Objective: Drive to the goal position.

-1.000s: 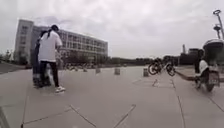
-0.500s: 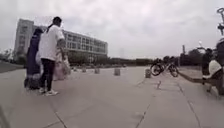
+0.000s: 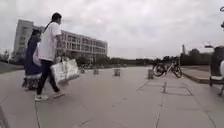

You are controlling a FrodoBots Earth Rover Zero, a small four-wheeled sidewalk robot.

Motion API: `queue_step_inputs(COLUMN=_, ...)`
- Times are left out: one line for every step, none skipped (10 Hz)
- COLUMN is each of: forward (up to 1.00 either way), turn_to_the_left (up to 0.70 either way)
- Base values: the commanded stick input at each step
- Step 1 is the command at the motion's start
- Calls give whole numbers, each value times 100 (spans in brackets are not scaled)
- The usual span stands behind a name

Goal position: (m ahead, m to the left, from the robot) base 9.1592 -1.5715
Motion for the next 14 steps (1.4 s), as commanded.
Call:
queue_step_inputs(forward=70, turn_to_the_left=0)
queue_step_inputs(forward=70, turn_to_the_left=-14)
queue_step_inputs(forward=70, turn_to_the_left=-14)
queue_step_inputs(forward=70, turn_to_the_left=-14)
queue_step_inputs(forward=10, turn_to_the_left=-10)
queue_step_inputs(forward=1, turn_to_the_left=-1)
queue_step_inputs(forward=0, turn_to_the_left=0)
queue_step_inputs(forward=0, turn_to_the_left=0)
queue_step_inputs(forward=0, turn_to_the_left=0)
queue_step_inputs(forward=0, turn_to_the_left=0)
queue_step_inputs(forward=0, turn_to_the_left=0)
queue_step_inputs(forward=0, turn_to_the_left=0)
queue_step_inputs(forward=0, turn_to_the_left=0)
queue_step_inputs(forward=0, turn_to_the_left=0)
